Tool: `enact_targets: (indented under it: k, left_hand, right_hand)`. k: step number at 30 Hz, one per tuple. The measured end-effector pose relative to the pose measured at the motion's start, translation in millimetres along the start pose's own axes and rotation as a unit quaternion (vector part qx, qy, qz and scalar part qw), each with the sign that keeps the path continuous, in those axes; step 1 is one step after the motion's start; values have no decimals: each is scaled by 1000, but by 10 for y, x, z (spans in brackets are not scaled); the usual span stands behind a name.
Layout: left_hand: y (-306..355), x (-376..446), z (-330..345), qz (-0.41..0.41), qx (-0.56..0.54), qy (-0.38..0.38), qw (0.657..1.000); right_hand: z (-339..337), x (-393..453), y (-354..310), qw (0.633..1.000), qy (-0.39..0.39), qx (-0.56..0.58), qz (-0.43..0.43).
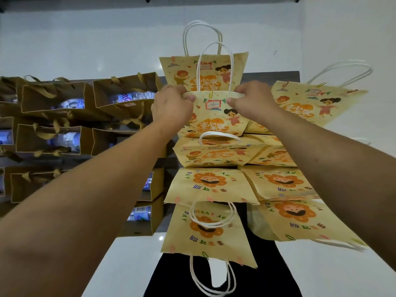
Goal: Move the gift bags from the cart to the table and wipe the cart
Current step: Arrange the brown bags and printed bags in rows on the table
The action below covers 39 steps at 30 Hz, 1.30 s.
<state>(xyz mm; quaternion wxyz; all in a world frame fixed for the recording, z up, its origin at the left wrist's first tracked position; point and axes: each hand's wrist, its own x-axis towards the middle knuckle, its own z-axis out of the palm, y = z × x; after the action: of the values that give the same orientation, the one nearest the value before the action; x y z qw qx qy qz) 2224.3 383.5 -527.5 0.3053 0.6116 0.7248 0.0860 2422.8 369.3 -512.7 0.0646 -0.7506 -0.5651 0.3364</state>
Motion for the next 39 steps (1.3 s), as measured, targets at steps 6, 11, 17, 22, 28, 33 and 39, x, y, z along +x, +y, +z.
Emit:
enact_targets:
  k: [6,11,17,22,28,33,39]
  left_hand:
    - [0,-5,-24,-3,0,-1,1000]
    - [-37,-32,-49,-30,-38,32,998]
    - [-74,-103,-85,-21,-49,27,998]
    - [-160,-479,-227,32,-53,128,990]
    - [-468,-1047,-202,161,4,12,987]
    - [-545,-1159,-67,174,39,-71,981]
    - [-420,-1031,12,38,-58,-77,995]
  right_hand:
    - [-13,-8,-25,1000,7,22,8]
    - [-17,-74,-51,995,55,81,5]
    - [-12,-248,-69,993,75,92,7]
    - [-74,-601,-9,977,209,47,-13]
    - [105,-1186,139,991,130,32,-15]
    - [228,-1212,106,995,-32,-96,-17]
    - [280,-1065,81,993,-16,-115,-1]
